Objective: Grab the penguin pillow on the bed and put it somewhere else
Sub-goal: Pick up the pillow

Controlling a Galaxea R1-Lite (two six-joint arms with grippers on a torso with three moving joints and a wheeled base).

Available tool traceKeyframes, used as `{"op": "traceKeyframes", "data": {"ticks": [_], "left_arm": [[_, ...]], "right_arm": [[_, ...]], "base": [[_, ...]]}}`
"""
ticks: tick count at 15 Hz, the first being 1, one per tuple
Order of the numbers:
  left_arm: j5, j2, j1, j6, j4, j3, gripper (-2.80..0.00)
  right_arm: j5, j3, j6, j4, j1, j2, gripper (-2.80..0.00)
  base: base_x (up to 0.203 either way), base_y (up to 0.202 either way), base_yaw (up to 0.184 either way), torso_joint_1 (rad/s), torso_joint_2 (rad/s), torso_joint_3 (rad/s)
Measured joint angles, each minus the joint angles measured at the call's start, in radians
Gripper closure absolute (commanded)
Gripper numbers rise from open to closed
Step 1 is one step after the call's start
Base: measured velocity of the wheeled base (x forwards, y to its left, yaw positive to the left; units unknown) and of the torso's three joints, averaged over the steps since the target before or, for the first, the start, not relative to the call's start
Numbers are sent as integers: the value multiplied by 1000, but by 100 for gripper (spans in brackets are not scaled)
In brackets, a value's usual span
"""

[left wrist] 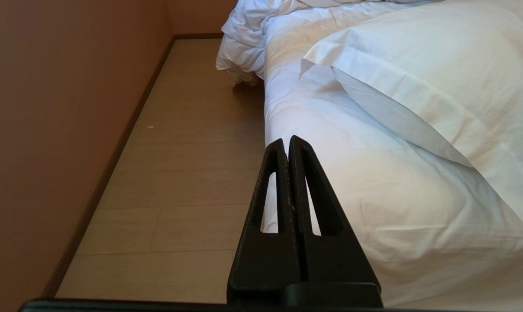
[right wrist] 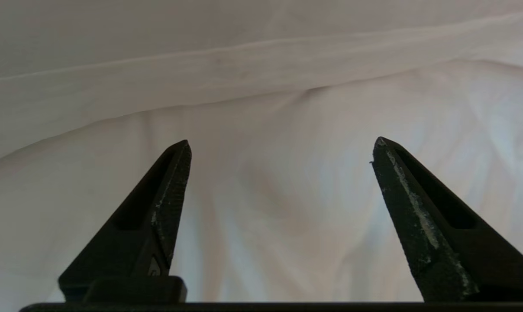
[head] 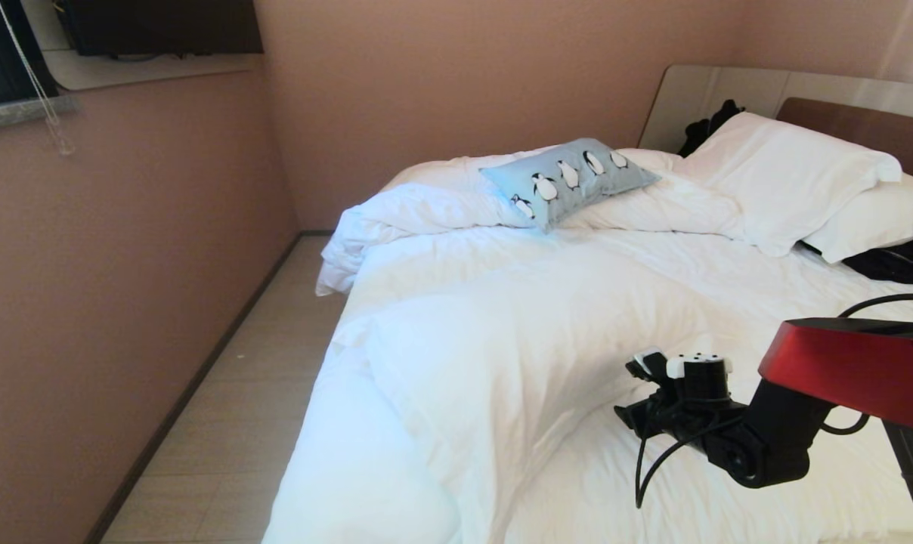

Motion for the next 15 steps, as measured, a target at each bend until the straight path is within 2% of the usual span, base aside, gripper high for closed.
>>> {"op": "traceKeyframes", "data": {"ticks": [6, 10, 15], "left_arm": [[0, 0, 0, 0, 0, 0, 0], [0, 0, 0, 0, 0, 0, 0], [0, 0, 0, 0, 0, 0, 0]], "right_arm": [[-117, 1, -155, -162, 5, 85, -280], [-162, -24, -264, -292, 18, 153, -280], [-241, -110, -318, -412, 53, 224, -280]], "base": [[0, 0, 0, 0, 0, 0], [0, 0, 0, 0, 0, 0], [0, 0, 0, 0, 0, 0]]}}
